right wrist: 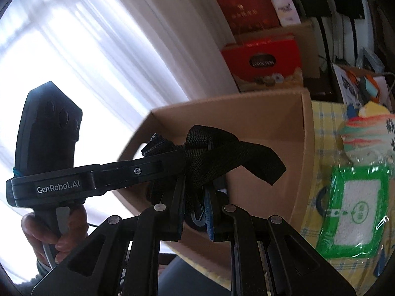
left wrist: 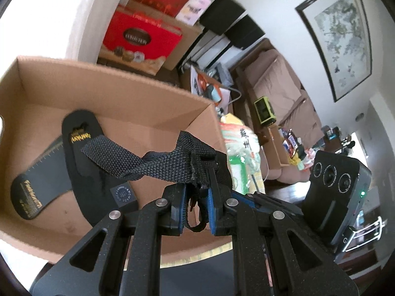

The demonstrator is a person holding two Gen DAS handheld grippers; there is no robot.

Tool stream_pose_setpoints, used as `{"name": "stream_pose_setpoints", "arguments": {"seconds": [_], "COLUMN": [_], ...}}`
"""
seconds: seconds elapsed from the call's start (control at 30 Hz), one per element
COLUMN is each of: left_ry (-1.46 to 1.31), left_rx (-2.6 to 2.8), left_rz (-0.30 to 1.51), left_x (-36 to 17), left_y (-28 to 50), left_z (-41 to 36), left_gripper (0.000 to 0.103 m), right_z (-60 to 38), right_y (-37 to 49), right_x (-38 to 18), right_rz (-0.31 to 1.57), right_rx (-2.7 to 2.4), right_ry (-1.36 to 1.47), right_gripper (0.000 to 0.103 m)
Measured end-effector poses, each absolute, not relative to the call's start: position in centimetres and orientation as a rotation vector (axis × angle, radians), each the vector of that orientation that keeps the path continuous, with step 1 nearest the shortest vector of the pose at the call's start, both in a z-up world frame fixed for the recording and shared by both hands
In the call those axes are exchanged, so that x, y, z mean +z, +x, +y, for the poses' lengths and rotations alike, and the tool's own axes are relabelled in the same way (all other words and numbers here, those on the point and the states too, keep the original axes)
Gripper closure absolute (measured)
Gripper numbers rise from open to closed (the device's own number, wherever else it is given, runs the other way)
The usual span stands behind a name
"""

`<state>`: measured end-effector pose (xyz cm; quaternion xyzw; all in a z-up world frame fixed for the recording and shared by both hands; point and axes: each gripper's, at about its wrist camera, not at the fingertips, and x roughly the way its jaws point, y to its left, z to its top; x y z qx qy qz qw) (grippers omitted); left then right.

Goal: Organize objects
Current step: 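Carry the black strap with both grippers over the cardboard box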

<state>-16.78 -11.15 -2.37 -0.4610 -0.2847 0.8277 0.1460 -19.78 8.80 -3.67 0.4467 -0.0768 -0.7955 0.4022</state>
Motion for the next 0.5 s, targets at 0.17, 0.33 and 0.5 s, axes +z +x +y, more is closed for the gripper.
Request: {"name": "stream_pose_setpoints", "arguments": {"seconds": [0.17,0.33,0.5], "left_ry": [-1.38,-1.397,-1.415], "left_rx": [2.341,2.337,2.379], "left_rz": [-0.812,-0.792,-0.776], "left_x": [-4.2,-4.6,-4.6], "left_y": [-18.5,-20.2,-21.4], "left_z": [-10.4,-9.1,-9.0], "left_gripper": [0.09,0.09,0.069], "right_z": [9.0,9.6,10.6], "right_y": [-20.5,-20.9,-21.1], "right_x": [-4.9,-5.1,-4.9], "right_rz": [-0.16,-0.152,-0.144], "right_rx": [-2.055,-2.1,-2.139], "right_ry": [1.157,1.151,1.161], "right_gripper": [0.09,0.085,0.08]}}
